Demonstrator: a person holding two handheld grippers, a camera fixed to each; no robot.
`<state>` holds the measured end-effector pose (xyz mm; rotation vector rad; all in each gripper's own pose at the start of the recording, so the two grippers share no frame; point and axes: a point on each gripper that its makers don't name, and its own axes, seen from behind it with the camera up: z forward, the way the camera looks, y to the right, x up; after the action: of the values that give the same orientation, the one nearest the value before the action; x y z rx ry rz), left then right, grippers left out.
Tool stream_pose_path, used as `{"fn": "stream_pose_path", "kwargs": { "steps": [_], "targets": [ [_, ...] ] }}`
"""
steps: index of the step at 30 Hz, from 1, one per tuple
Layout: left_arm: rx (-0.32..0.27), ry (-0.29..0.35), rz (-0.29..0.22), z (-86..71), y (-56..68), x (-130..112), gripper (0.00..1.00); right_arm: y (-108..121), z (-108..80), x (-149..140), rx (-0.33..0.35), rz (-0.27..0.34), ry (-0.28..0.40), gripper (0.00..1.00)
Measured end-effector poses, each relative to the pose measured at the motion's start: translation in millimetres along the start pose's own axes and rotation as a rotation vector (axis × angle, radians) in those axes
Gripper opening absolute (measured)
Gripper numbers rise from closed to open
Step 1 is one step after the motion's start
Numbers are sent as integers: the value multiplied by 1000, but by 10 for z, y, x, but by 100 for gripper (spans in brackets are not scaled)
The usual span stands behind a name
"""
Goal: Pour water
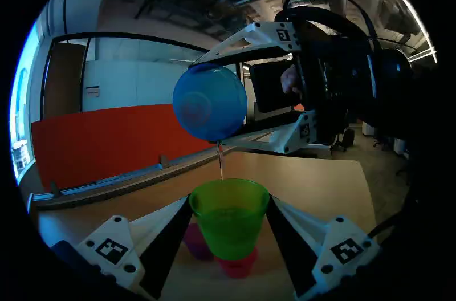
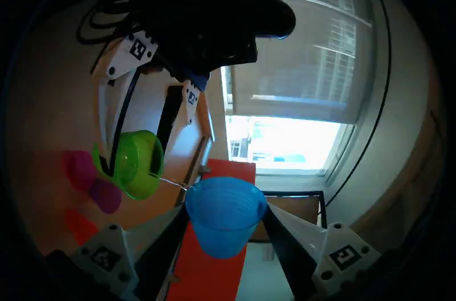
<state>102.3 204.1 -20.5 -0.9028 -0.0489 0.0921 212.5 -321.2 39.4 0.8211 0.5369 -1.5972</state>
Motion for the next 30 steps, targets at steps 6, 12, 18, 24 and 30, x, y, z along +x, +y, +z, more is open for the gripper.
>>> {"fn": "stream_pose_path", "kwargs": {
  "steps": [6, 12, 18, 24, 30],
  "targets": [
    [0, 0, 3, 0, 6, 2, 87, -4, -2, -8, 0, -9, -1, 91],
    [0, 0, 4, 0, 4, 11, 88, 3, -6, -3, -3, -14, 0, 91],
    [1, -1, 4, -2, 5, 7, 88, 8, -5, 4, -4, -15, 1, 91],
    [2, 1, 4, -6, 1, 15, 88, 17, 3, 11, -4, -12, 6, 91],
    [4, 2, 4, -8, -8, 15, 88, 31, 10, -4, -7, 0, 9, 91]
  ]
}}
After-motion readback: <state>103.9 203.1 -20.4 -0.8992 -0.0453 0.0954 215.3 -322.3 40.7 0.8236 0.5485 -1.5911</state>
